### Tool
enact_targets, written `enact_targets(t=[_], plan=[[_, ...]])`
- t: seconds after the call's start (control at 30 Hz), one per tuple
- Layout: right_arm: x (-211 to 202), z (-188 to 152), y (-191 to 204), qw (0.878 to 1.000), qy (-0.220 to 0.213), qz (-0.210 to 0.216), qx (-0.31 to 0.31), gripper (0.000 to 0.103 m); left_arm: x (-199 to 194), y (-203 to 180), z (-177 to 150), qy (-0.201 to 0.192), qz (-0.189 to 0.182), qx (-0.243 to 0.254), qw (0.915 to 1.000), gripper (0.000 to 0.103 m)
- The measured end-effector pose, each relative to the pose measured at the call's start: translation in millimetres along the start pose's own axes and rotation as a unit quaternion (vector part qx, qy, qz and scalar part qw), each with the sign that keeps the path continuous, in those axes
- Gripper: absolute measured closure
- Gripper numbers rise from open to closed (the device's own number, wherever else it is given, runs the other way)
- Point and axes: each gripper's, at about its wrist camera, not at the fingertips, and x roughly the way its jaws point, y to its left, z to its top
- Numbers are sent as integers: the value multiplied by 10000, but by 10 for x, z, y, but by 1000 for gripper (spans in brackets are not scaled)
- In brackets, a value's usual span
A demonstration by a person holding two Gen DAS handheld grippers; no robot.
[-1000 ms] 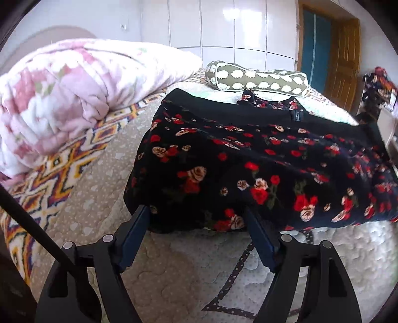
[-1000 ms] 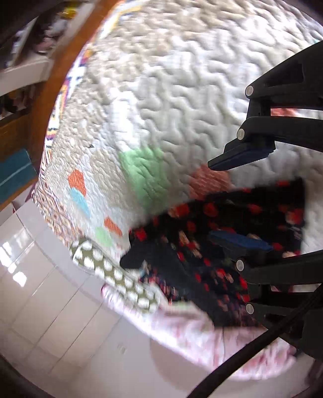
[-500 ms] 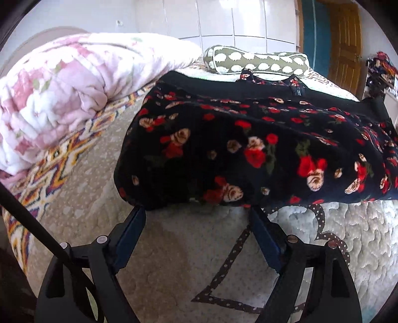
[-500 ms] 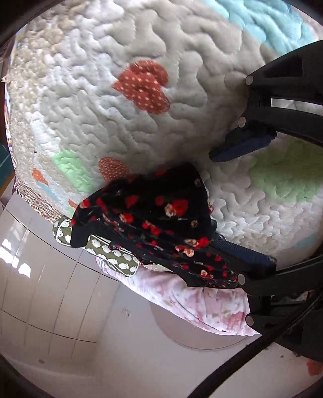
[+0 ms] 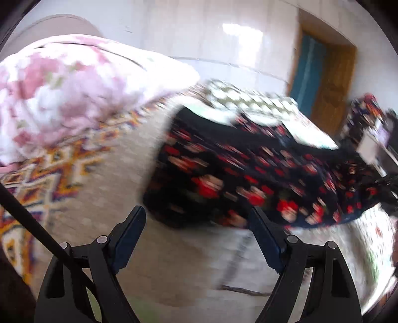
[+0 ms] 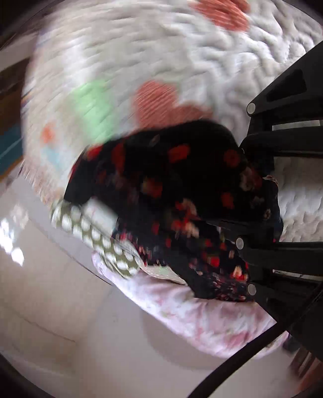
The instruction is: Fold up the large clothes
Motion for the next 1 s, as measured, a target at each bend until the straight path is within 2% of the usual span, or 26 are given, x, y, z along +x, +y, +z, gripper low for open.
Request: enact_targets(t=[0.1,0.2,0.3,0.4,0.43,0.5,0.57,0.6,0.63,0.67,0.87,0.93,1.0], plan=[[-4,147,818,9962,-119,137,-857,78,-2,462,124,-62,390,-471,9981,19],[240,46,1672,9850,73,459,-1660,79,31,1102,201,15,710,-1379,9879,19],[706,-250,2283,9712,510,773,-2197,81,25,1607,201,-19,864,-2071,9745,19],[1368,-684,2635,9542,1285,927,-2538,82,2,1919,167,-21,960,-2492,9637,19],[1606,-856,2696,9471,1601,905,-2630,82,-13,1994,151,-26,962,-2619,9603,19],[1913,-1101,2753,9368,1922,829,-2805,80,-11,2084,136,-23,926,-2775,9563,19],[1920,-1172,2769,9358,1846,915,-2862,75,0,2094,138,-1,857,-2832,9552,19],[1897,-1154,2735,9361,1863,1017,-2805,69,22,2082,141,22,816,-2813,9561,19],[1836,-1128,2699,9359,1927,1180,-2702,58,37,2044,148,45,766,-2762,9580,19],[1794,-1102,2685,9359,1958,1278,-2635,56,55,1994,159,67,715,-2693,9604,19],[1286,-892,2417,9428,1831,1682,-2219,55,82,1495,238,-22,312,-2044,9784,19],[1108,-785,2318,9487,1605,1633,-2179,55,68,1337,272,-77,70,-1887,9820,19],[1032,-682,2269,9526,1454,1384,-2285,55,45,1115,348,-189,-316,-1716,9845,19]])
